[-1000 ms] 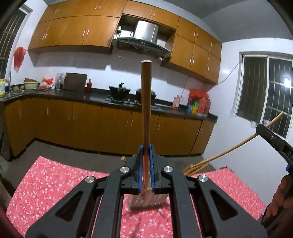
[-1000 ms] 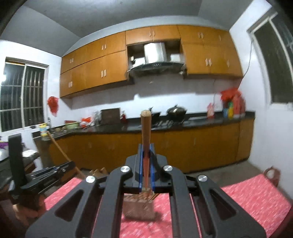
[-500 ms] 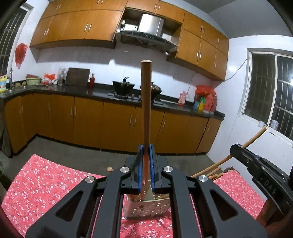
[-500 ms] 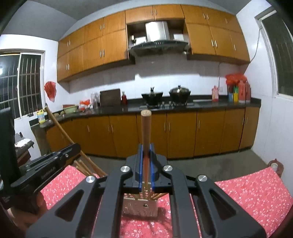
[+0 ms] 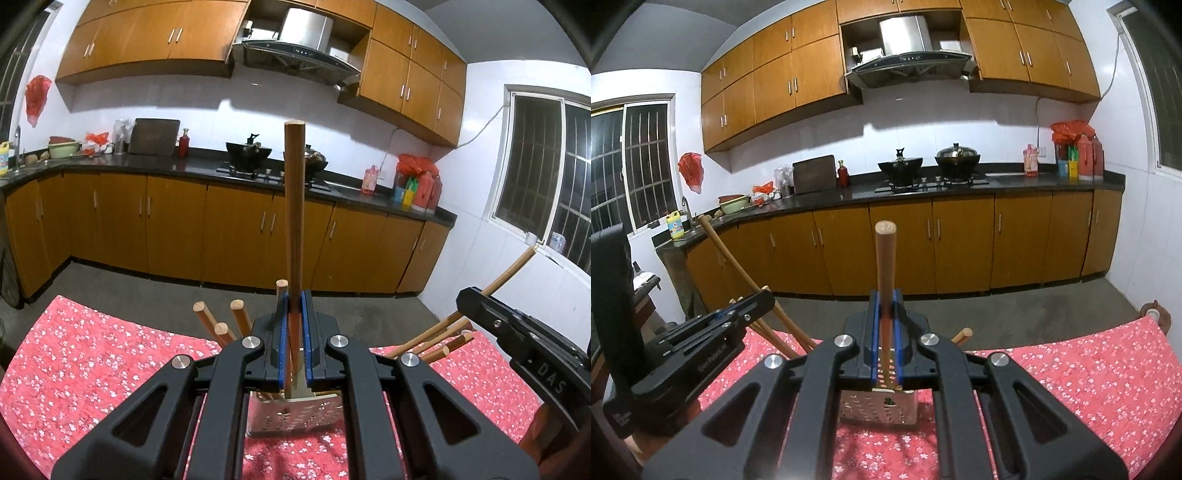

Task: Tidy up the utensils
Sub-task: 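Open both tools to drop the chopsticks into the holder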

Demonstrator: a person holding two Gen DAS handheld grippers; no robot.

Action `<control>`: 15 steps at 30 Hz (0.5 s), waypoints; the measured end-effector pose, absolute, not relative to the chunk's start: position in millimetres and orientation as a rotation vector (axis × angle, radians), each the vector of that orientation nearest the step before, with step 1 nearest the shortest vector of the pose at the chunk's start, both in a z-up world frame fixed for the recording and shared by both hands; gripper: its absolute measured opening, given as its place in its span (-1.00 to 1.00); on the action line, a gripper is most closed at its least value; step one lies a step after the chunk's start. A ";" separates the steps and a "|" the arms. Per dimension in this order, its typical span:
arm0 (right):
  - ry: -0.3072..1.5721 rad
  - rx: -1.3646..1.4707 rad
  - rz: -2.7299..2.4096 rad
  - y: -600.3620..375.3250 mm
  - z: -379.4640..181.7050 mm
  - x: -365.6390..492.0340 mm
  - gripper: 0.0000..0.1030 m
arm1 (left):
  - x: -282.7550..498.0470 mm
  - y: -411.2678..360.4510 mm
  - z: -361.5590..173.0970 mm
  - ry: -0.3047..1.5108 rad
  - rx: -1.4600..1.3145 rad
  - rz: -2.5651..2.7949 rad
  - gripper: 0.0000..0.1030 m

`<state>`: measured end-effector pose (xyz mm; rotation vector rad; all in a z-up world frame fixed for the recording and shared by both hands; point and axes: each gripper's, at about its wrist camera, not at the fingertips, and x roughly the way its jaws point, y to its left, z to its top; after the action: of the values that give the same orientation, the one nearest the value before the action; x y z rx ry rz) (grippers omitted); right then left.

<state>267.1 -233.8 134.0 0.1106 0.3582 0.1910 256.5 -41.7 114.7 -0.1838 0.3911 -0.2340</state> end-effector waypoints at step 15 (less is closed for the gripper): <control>0.262 0.157 0.155 -254.6 150.3 229.7 -0.21 | 230.6 -7.8 143.6 0.308 -0.297 -0.252 -0.29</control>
<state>229.7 -254.6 150.3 0.1573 0.2616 0.1551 230.6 -7.8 143.6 -0.2968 0.3080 -0.2521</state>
